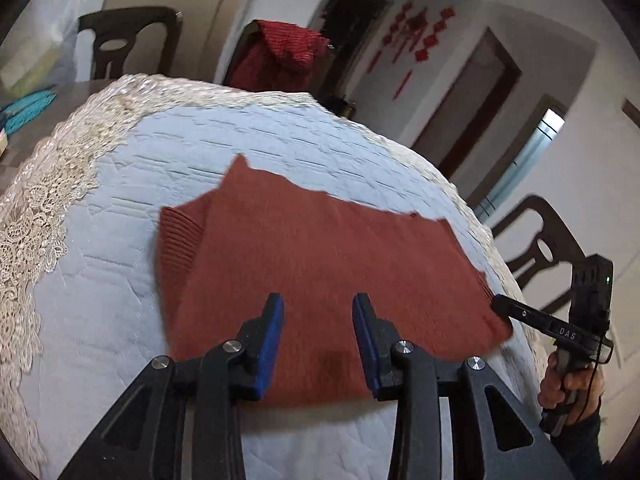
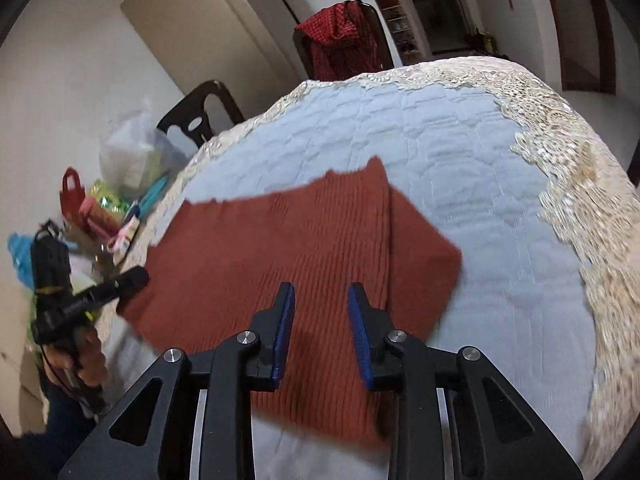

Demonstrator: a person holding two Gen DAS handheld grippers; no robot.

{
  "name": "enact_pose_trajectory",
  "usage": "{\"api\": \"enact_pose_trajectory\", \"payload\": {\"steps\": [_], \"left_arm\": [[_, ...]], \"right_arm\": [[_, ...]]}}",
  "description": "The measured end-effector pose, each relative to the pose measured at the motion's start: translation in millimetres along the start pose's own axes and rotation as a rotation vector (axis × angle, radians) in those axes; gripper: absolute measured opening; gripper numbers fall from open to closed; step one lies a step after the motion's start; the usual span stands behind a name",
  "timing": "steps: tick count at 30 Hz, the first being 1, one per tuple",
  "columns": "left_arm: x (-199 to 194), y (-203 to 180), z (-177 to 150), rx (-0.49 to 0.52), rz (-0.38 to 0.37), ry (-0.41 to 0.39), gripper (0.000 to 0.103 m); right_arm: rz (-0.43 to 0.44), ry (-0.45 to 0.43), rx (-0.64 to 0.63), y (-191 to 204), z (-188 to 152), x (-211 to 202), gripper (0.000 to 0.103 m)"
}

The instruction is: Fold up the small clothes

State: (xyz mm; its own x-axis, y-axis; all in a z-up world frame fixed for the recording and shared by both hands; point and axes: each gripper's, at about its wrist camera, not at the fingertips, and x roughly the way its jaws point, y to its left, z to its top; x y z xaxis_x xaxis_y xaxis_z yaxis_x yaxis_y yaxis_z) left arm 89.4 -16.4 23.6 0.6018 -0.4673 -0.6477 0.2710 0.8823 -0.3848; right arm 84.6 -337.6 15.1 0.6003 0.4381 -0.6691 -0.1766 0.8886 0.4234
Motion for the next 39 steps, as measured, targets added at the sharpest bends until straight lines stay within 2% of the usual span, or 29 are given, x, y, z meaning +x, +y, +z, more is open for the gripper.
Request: {"api": "enact_pose_trajectory", "payload": {"steps": [3, 6, 7, 8, 9, 12, 14, 18, 21, 24, 25, 27, 29, 31, 32, 33, 34, 35, 37, 39], "left_arm": [[3, -28, -14, 0.076, -0.049, 0.029, 0.04], [21, -56, -24, 0.167, -0.062, 0.068, 0.041], [31, -61, -26, 0.185, -0.059, 0.085, 0.041], [41, -65, -28, 0.193, -0.044, 0.105, 0.04], [50, -67, -29, 0.201, -0.009, 0.122, 0.04], [46, -78, -28, 0.223, 0.027, 0.111, 0.041], [41, -82, -28, 0.213, 0.004, 0.106, 0.041], [39, -88, -27, 0.234, 0.023, 0.076, 0.042], [50, -85, -26, 0.227, 0.031, 0.096, 0.042], [40, -82, -17, 0.222, 0.023, 0.075, 0.042], [37, -79, -12, 0.219, 0.041, 0.051, 0.042], [33, -65, -1, 0.199, 0.091, 0.015, 0.042], [36, -45, 8, 0.161, 0.147, 0.002, 0.042], [43, -21, 12, 0.115, 0.219, 0.014, 0.042], [43, -10, 12, 0.093, 0.229, 0.012, 0.04], [40, 0, 12, 0.062, 0.197, 0.004, 0.04], [35, 6, 12, 0.036, 0.169, -0.001, 0.04], [32, 7, 11, 0.025, 0.161, -0.006, 0.04], [27, 9, 8, 0.019, 0.161, -0.01, 0.04], [23, 7, 12, 0.011, 0.144, -0.01, 0.04]], "right_arm": [[-0.026, -0.025, -0.021, 2, -19, -16, 0.029], [-0.042, -0.008, -0.021, -4, -24, -9, 0.029], [-0.057, 0.001, -0.018, -7, -23, -3, 0.026], [-0.071, -0.008, -0.025, -10, -20, 1, 0.018], [-0.084, -0.014, -0.023, -13, -19, 2, 0.015], [-0.101, -0.035, 0.009, -16, -13, -4, 0.014], [-0.12, -0.049, -0.02, -6, -15, -8, 0.014], [-0.071, -0.04, -0.062, 11, -22, -6, 0.016], [-0.083, -0.003, -0.069, 11, -23, 10, 0.016], [-0.067, -0.017, -0.001, -1, -15, 10, 0.016], [-0.093, -0.039, -0.001, 0, -11, 6, 0.016], [-0.081, -0.057, -0.003, 2, -6, 3, 0.016], [-0.047, -0.047, -0.006, 5, -4, 7, 0.016], [-0.052, -0.017, -0.038, 7, -1, 19, 0.016], [-0.057, -0.006, -0.04, 4, 0, 24, 0.016], [-0.063, 0.003, -0.023, -5, 3, 32, 0.016], [-0.045, -0.009, 0.002, -12, 6, 33, 0.011], [-0.048, -0.016, 0.022, -17, 9, 32, 0.01], [-0.107, -0.035, 0.027, -21, 16, 30, 0.01], [-0.099, -0.033, 0.038, -20, 20, 30, 0.01]]}}
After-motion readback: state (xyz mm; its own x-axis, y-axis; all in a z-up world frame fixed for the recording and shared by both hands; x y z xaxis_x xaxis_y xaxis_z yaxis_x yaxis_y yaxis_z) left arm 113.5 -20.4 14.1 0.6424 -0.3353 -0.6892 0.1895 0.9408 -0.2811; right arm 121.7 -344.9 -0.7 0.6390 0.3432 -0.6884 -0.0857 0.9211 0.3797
